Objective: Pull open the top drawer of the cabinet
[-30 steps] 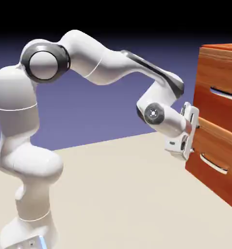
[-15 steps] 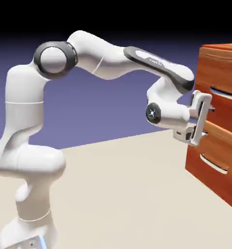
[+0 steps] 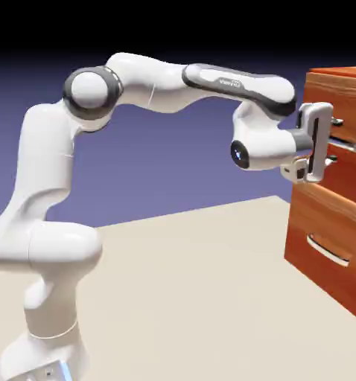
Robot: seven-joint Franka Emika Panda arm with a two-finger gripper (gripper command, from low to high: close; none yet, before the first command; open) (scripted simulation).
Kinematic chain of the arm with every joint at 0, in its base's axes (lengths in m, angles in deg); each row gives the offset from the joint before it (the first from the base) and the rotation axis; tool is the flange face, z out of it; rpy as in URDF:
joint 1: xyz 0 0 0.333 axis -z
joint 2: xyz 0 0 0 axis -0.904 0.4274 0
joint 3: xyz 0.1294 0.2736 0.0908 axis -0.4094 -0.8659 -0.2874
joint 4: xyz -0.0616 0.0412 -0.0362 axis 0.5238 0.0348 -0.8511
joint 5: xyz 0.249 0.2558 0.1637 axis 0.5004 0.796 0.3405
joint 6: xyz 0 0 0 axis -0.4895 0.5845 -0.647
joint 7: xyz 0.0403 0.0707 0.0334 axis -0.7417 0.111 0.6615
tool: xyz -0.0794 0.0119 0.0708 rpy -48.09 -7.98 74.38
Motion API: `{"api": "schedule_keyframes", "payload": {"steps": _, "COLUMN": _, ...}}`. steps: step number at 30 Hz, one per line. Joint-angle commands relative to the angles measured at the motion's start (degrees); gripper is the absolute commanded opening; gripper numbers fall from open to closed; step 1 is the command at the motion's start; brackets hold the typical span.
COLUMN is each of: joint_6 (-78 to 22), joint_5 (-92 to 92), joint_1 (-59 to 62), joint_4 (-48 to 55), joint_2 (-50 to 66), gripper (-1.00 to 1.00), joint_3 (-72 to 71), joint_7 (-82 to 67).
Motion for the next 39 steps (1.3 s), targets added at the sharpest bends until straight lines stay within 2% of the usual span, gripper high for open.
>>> {"api": "schedule_keyframes", "payload": {"steps": 1, "joint_6": 0.1, "joint_5": -0.2, "joint_1": 1.0, "joint_4": 0.8, "joint_2": 0.7, "gripper": 0.00, "joint_3": -0.7, "joint_7": 0.8}}
{"api": "schedule_keyframes", "payload": {"steps": 2, "joint_6": 0.1, "joint_5": -0.2, "joint_1": 1.0, "joint_4": 0.8, "joint_2": 0.7, "gripper": -1.00, "joint_3": -0.7, "joint_7": 0.8}}
{"api": "schedule_keyframes", "payload": {"steps": 16, "joint_6": -2.0, "joint_5": 4.0, "joint_1": -25.9, "joint_4": -16.5, "joint_2": -13.4, "gripper": -1.00, "joint_3": 21.0, "joint_7": -14.7}}
{"api": "schedule_keyframes", "payload": {"steps": 36, "joint_6": -3.5, "joint_5": 4.1, "joint_1": -67.4, "joint_4": -30.3, "joint_2": -11.7, "gripper": -1.00, "joint_3": 61.3, "joint_7": -17.4}}
{"api": "schedule_keyframes", "payload": {"steps": 39, "joint_6": -4.3, "joint_5": 2.5, "joint_1": -72.2, "joint_4": -34.9, "joint_2": -7.2, "gripper": -1.00, "joint_3": 66.2, "joint_7": -13.8}}
